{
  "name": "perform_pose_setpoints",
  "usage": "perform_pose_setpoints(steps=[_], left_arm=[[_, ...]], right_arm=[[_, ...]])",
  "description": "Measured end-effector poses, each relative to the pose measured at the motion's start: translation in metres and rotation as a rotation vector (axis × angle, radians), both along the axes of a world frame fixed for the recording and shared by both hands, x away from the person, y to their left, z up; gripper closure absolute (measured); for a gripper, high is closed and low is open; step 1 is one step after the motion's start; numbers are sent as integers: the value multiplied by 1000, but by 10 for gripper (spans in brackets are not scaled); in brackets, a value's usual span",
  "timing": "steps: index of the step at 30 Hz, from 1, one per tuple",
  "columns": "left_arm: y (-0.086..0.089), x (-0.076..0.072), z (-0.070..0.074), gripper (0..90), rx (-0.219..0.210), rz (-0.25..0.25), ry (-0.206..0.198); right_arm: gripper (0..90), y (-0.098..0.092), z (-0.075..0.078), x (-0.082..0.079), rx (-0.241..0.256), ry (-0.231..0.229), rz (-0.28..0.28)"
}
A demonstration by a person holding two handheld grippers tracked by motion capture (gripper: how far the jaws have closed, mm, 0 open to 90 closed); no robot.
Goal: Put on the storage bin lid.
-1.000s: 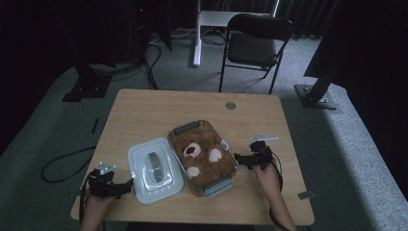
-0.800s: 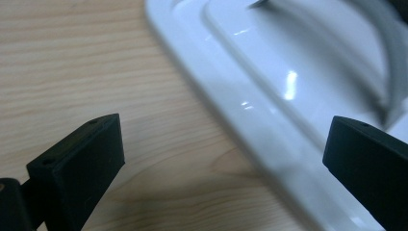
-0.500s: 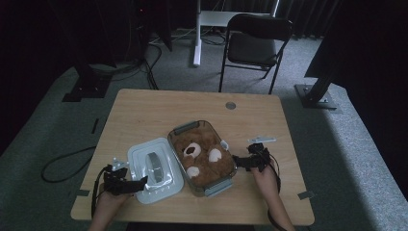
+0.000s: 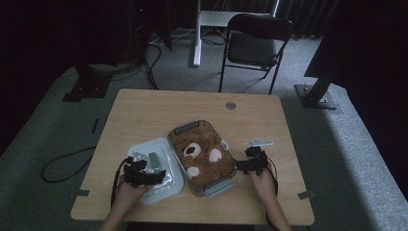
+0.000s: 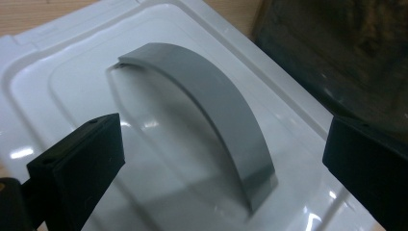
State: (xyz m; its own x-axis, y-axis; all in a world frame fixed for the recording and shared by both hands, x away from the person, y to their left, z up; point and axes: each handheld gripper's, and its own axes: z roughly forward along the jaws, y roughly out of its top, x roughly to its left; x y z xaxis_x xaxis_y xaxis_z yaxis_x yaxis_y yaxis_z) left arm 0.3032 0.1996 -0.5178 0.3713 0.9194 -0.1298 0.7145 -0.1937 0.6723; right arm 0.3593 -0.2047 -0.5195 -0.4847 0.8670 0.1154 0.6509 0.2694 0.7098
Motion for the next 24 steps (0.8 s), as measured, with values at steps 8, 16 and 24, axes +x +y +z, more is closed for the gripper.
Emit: perform_pose_setpoints(steps=[8,16,24], left_arm=[[-5,13,-10,174,7,23,4],[5,17,-11,491,-58,19,-5],[17,18,-10,658,-140,51,7]], right_arm=[[123,2,1,-2,9,-3,10],[124,5,2,-4,20,-1,26],[124,3,2,-5,27,-1,26]])
